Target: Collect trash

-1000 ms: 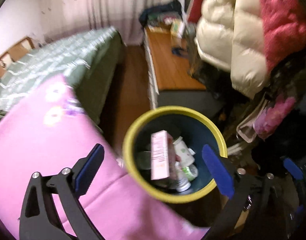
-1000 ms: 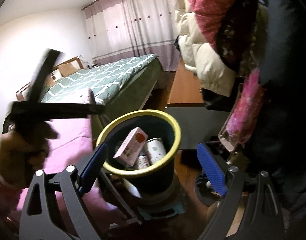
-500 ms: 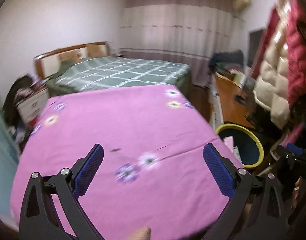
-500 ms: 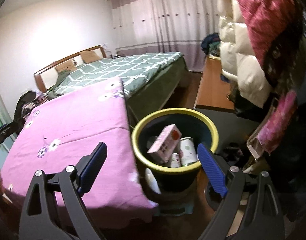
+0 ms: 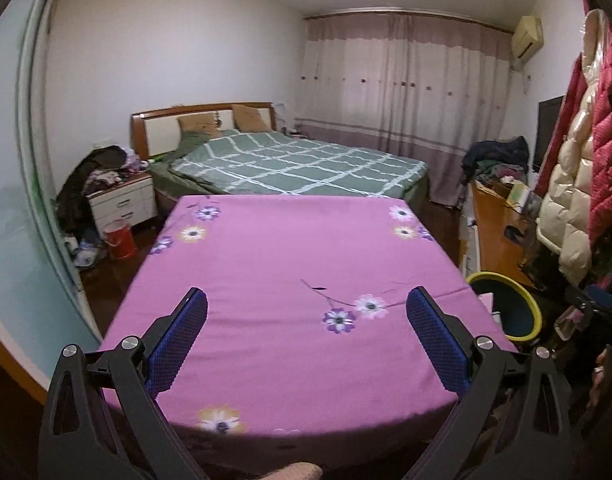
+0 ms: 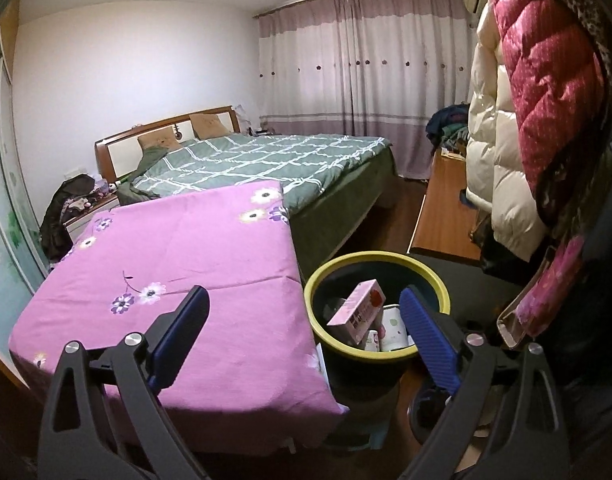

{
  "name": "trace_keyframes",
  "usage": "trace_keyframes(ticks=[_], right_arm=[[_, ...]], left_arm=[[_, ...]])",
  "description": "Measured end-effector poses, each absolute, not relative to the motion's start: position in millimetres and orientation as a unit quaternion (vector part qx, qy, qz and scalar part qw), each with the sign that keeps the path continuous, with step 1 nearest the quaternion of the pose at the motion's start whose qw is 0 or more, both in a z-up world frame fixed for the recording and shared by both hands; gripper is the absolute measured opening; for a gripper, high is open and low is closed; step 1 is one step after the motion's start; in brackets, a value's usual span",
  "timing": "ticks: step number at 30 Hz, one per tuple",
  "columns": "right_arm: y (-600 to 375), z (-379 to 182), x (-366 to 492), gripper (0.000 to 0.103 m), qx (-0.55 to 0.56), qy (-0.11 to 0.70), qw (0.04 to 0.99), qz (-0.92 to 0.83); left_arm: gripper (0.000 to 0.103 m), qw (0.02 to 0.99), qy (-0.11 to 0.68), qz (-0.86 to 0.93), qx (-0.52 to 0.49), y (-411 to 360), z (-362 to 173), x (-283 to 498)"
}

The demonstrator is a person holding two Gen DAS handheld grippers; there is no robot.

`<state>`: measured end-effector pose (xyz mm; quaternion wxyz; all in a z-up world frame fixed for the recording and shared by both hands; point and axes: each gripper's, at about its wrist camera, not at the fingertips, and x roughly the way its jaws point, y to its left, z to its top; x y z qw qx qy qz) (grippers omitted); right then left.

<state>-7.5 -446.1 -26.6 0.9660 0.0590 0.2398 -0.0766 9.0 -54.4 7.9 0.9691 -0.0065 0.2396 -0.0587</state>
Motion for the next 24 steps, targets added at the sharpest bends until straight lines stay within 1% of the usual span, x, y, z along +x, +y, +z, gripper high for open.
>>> trace_keyframes(ticks=[9,24], right_arm=[[-440,-24,0,0.092,0.056,0.244,0.966,-0.067],[-422,-22,14,0.092,0.042,0.253,0.965,-0.06]], left_arm=[[0.098,0.972,0.233,-0.042,-0.001,-41,11,4],[0.098,0.969,0.246,-0.032,-0.018,-25,3,21]])
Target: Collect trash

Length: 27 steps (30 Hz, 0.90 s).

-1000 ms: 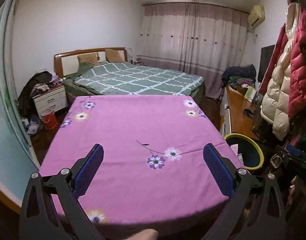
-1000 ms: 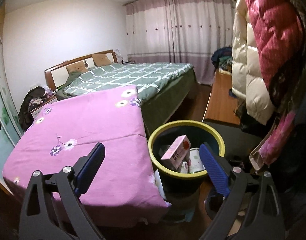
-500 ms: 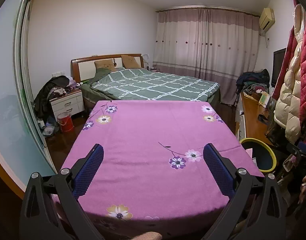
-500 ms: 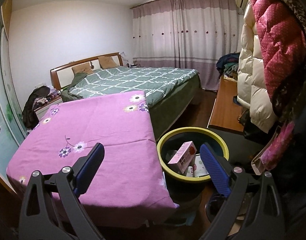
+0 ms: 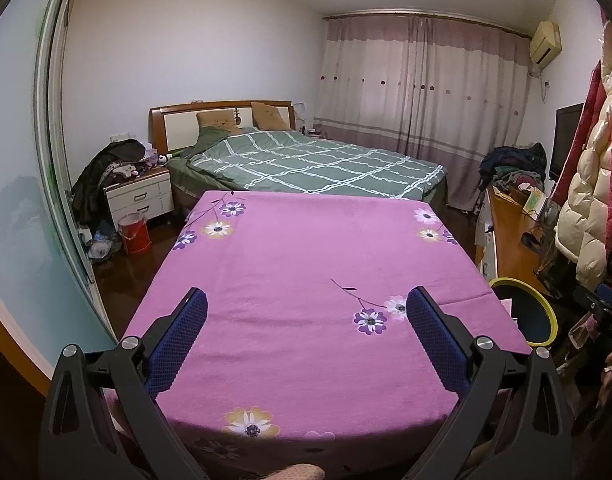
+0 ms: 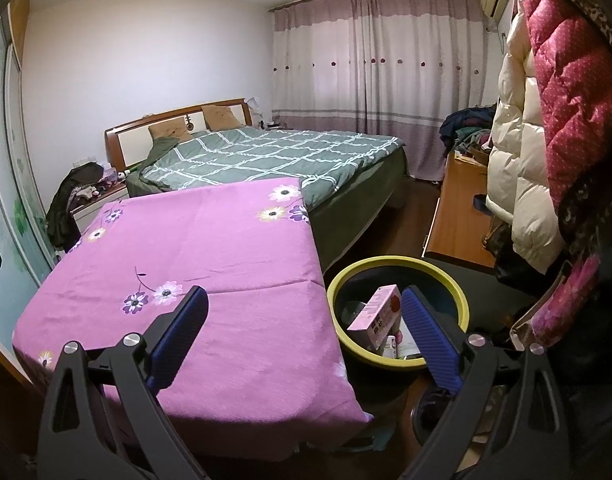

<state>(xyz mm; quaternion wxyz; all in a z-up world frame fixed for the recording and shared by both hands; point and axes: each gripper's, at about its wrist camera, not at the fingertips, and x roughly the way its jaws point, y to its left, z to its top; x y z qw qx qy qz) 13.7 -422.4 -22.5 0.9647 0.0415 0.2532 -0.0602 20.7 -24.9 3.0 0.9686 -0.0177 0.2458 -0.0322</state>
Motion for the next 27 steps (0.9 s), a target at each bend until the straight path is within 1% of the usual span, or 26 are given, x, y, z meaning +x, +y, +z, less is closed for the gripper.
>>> trace_keyframes(ticks=[27], right_arm=[[-423.7,-27.2,18.6,0.093,0.047,0.26,0.963,-0.061]], left_arm=[[0.098,0.966,0.257,-0.031,-0.017,-29.1,-3.8,26.4]])
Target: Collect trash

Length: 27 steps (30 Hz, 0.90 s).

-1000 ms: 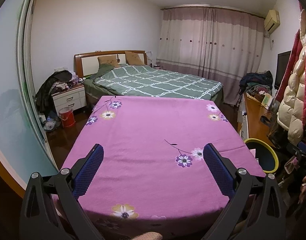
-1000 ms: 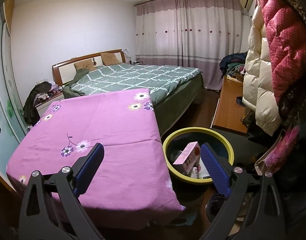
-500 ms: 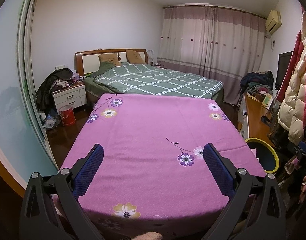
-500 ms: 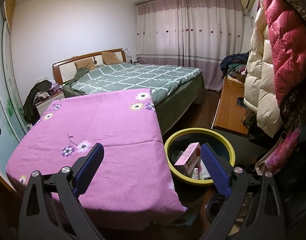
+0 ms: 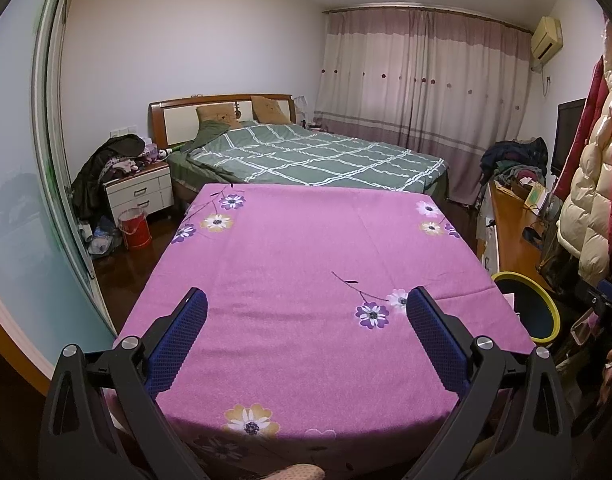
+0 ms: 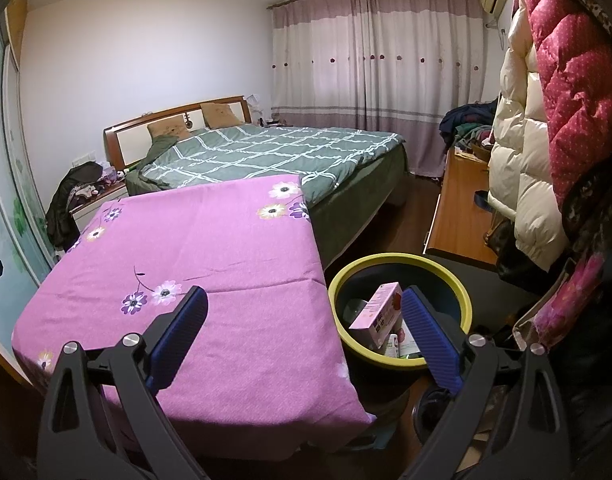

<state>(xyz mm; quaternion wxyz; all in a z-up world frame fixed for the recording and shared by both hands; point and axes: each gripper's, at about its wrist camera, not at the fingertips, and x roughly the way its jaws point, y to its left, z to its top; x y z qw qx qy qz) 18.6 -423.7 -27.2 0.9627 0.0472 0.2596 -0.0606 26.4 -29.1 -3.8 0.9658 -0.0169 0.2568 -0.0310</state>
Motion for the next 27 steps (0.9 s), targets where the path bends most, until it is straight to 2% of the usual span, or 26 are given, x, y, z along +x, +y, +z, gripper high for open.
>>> trace_keyframes(ticks=[27], right_arm=[[-422.5,-28.3,24.5,0.093,0.048,0.266,0.961,-0.058]], left_arm=[[0.098,0.964,0.264,-0.032,-0.012,-33.1,-8.0,33.1]])
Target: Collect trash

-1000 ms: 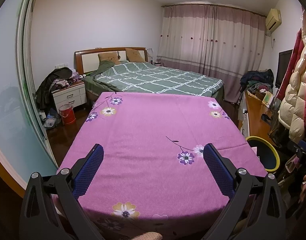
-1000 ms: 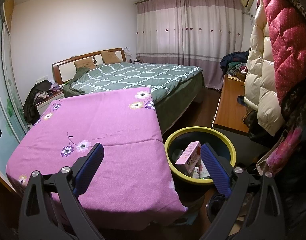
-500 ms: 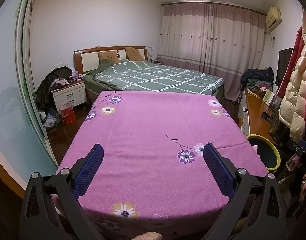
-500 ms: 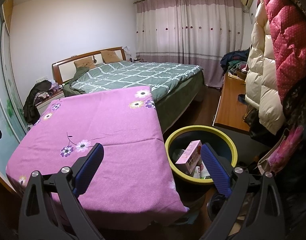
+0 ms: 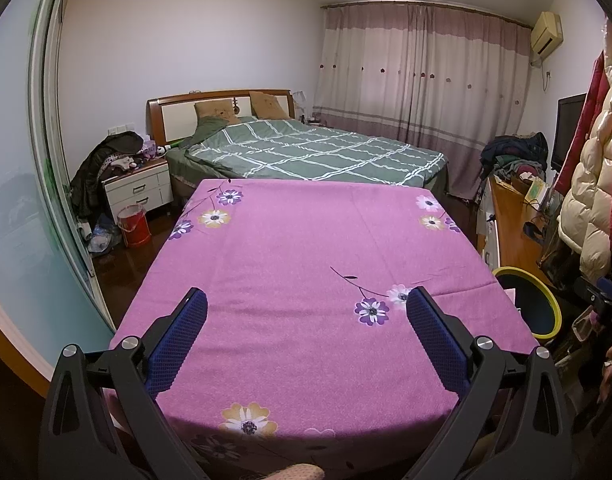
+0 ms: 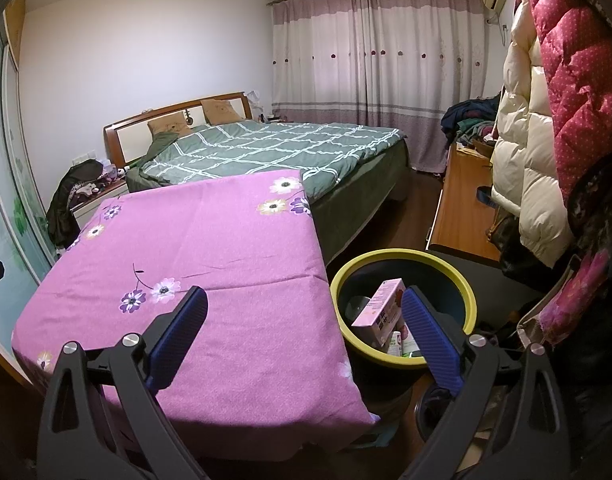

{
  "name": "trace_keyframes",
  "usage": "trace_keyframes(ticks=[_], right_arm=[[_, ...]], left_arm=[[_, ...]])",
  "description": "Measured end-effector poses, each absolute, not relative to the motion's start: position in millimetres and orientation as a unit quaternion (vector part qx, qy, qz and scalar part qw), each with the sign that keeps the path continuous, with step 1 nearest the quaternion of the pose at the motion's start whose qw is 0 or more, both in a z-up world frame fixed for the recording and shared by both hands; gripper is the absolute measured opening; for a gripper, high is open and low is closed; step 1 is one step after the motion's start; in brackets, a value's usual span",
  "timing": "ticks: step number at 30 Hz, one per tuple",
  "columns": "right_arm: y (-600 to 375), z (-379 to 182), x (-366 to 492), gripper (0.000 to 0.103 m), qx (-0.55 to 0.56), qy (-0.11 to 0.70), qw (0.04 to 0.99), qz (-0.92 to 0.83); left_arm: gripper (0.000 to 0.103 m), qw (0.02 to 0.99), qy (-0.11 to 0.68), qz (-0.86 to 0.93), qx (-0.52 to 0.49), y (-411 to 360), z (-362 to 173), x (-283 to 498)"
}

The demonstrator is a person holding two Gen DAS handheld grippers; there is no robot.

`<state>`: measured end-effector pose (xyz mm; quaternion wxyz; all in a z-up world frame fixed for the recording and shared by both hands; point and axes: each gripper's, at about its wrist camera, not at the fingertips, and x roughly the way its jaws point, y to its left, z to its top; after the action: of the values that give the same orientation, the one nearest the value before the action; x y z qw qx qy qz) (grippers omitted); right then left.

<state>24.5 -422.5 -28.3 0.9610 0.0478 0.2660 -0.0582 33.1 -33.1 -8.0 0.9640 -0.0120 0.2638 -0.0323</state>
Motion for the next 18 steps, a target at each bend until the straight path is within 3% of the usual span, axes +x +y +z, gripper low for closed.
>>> trace_keyframes(ticks=[18], right_arm=[[-420.8,-30.2,27.0,0.093,0.049,0.27,0.96,-0.058]], left_arm=[[0.098,0.964,0.265,-0.035,-0.011,-40.6,-15.7,33.4]])
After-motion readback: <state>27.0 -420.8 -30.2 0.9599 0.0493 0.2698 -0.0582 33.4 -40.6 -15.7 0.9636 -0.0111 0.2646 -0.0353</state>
